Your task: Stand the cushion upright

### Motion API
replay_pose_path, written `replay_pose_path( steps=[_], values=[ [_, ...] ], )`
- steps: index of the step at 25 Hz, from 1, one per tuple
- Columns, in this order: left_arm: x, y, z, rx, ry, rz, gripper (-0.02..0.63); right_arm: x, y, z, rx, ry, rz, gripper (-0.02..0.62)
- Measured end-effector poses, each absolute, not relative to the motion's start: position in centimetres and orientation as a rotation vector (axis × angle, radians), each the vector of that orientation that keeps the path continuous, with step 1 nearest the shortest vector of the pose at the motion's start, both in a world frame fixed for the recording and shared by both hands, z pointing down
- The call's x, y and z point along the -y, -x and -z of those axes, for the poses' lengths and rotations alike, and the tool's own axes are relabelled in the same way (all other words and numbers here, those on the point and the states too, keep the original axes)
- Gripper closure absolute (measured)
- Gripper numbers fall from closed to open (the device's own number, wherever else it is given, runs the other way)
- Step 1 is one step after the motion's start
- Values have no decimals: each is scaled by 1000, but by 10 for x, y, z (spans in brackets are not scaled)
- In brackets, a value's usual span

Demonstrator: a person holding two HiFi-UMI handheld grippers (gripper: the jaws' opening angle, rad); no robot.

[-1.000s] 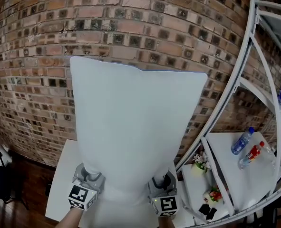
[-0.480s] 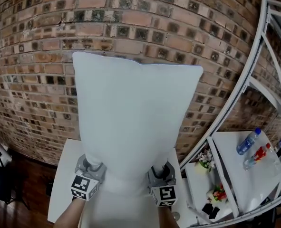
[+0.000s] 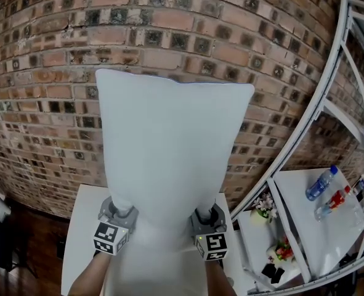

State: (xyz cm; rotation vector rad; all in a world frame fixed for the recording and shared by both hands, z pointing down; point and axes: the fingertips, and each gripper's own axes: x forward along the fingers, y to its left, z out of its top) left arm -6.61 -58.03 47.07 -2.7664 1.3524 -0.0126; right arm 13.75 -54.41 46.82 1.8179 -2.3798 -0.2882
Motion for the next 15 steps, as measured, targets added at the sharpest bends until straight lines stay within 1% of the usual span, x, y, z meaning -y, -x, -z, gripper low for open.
replay_pose_path(
  steps=[10, 15],
  values=[
    [607, 57, -500, -1349, 2770, 104, 390, 574, -148, -499, 2345, -1783, 212, 420],
    [609, 55, -508, -1347, 2794, 136, 371, 578, -154, -507, 2359, -1762, 130, 389]
  ],
)
